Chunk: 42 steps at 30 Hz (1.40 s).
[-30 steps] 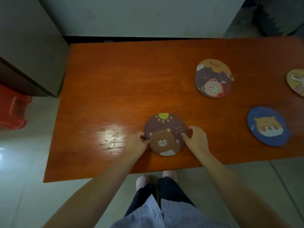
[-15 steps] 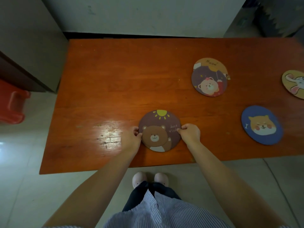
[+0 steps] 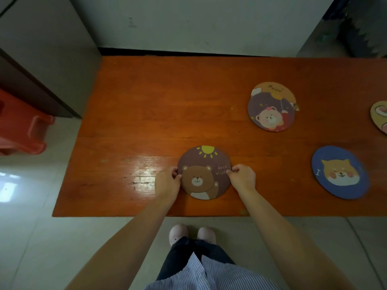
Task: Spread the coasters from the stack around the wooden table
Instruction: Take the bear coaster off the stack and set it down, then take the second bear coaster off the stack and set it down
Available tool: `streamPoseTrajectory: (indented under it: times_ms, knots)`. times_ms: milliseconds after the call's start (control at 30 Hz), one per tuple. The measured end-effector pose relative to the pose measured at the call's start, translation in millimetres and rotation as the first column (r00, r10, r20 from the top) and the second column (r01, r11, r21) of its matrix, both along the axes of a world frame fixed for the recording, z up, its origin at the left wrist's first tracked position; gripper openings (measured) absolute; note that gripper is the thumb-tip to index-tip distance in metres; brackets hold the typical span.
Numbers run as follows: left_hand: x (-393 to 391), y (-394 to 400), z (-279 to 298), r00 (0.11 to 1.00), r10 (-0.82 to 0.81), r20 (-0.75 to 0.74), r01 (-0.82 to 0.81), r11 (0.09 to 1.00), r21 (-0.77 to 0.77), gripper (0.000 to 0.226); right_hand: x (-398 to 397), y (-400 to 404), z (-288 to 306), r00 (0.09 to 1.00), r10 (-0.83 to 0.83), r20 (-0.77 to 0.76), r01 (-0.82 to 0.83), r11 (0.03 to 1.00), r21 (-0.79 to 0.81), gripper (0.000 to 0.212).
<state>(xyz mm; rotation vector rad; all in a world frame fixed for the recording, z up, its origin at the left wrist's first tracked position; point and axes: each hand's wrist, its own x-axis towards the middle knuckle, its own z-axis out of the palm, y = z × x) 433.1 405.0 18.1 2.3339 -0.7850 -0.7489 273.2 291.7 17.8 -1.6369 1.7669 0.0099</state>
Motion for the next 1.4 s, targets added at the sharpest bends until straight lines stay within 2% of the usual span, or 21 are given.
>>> streamPoseTrajectory:
  times_ms: [67,200,267,367,433,567,633,767,867,1100,1300,1400]
  knots:
    - [-2.6,-3.1,-0.2,1.000,0.014,-0.005,-0.014,1.000,-0.005,0.022,-2.8,-4.0,0.6,1.000,0.017,0.001,-0.017,1.000,0.018,0.023]
    - [-2.1,-7.1,-0.2,1.000,-0.012,0.010,0.012,0.999,0.034,0.020,-5.8,-8.5,-0.6,0.985,0.164,-0.047,-0.164,0.986,0.003,0.018]
    - [-1.0,-7.7,2.0,0.999,-0.031,0.014,0.030,0.999,0.045,0.018,-5.6,-9.0,4.3,0.980,0.181,-0.079,-0.181,0.983,-0.002,0.027]
    - [0.8,-6.8,6.0,0.991,-0.112,0.079,0.099,0.983,0.156,0.020,-4.0,-8.8,13.3,0.920,0.286,-0.269,-0.323,0.941,-0.105,0.047]
    - [7.6,-1.0,7.9,0.958,-0.231,0.171,0.181,0.948,0.261,0.022,3.7,-5.4,15.6,0.852,0.387,-0.354,-0.470,0.863,-0.187,0.044]
    - [46.2,30.7,7.8,0.785,-0.503,0.362,0.326,0.832,0.450,0.028,52.1,11.9,16.5,0.755,0.593,-0.277,-0.652,0.722,-0.231,0.030]
    - [79.5,54.4,8.7,0.770,-0.504,0.392,0.296,0.825,0.481,0.029,92.3,27.2,17.6,0.708,0.676,-0.204,-0.705,0.661,-0.257,0.027]
    - [161.1,105.3,14.7,0.801,-0.415,0.431,0.187,0.858,0.478,0.025,187.6,67.5,18.2,0.634,0.761,-0.133,-0.760,0.582,-0.290,0.027]
    - [231.6,142.2,22.0,0.803,-0.409,0.434,0.178,0.858,0.481,0.025,263.3,95.9,19.3,0.652,0.747,-0.126,-0.742,0.596,-0.307,0.029]
    - [379.7,200.4,50.5,0.746,-0.495,0.445,0.262,0.833,0.488,0.024,398.6,142.9,21.2,0.783,0.604,-0.147,-0.617,0.725,-0.306,0.039]
    - [449.1,187.7,48.5,0.726,-0.558,0.403,0.364,0.808,0.463,0.028,443.2,142.0,8.5,0.861,0.461,-0.214,-0.508,0.802,-0.314,0.047]
    - [471.5,158.2,46.0,0.662,-0.632,0.402,0.446,0.764,0.467,0.028,454.9,118.8,-1.0,0.908,0.356,-0.222,-0.414,0.848,-0.330,0.046]
